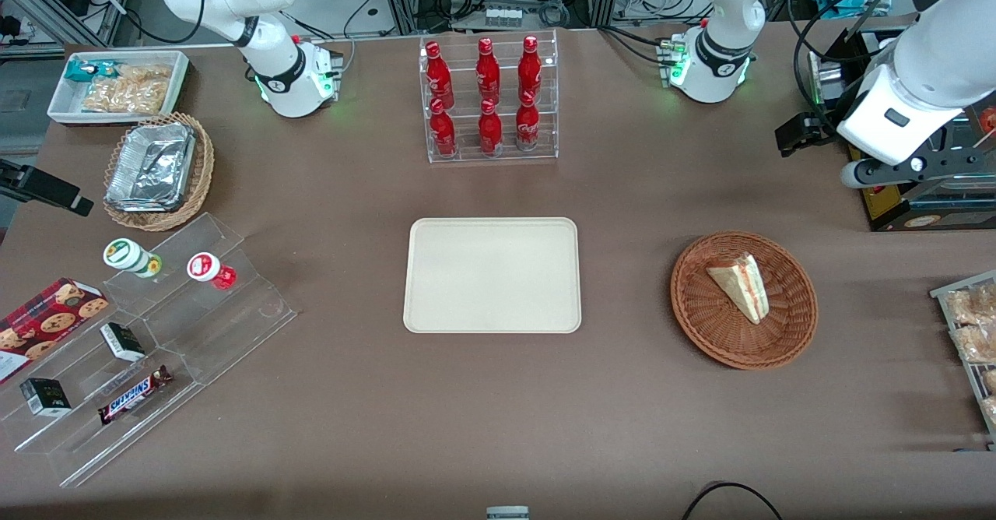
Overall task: Place sandwich from basket to tray
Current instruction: 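Lower the left gripper over the wrapped sandwich in the wicker basket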
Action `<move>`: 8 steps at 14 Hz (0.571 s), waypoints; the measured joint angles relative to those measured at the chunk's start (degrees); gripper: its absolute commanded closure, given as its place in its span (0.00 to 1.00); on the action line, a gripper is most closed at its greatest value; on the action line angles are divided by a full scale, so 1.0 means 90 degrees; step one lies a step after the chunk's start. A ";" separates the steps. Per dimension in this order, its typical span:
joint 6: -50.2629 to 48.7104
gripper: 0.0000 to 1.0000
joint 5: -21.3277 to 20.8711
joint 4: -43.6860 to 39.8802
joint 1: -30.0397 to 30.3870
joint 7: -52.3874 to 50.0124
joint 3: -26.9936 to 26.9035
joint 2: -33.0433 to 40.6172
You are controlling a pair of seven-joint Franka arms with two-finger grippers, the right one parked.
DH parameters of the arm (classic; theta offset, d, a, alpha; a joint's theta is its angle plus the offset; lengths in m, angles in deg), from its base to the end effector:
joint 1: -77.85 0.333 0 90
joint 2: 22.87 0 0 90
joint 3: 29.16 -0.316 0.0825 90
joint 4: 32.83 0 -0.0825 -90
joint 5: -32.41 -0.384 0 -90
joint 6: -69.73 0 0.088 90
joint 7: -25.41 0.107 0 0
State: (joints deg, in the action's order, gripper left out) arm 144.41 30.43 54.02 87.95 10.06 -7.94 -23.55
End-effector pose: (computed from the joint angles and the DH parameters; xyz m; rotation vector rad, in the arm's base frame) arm 0.5193 -0.0963 0.6236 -3.0421 -0.1199 0.3221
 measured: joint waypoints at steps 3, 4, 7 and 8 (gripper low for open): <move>0.0015 0.00 0.0001 0.0026 0.0000 0.0000 -0.0003 -0.0009; 0.0072 0.00 0.0001 0.0075 0.0000 0.0000 -0.0010 -0.0027; 0.0600 0.00 -0.0005 0.0580 0.0017 -0.0011 -0.0108 -0.0126; 0.0943 0.00 -0.0007 0.0866 0.0019 -0.0017 -0.0217 -0.0192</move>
State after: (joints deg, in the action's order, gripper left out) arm 152.90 30.36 61.81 88.13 9.91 -9.89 -25.28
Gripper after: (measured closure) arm 0.000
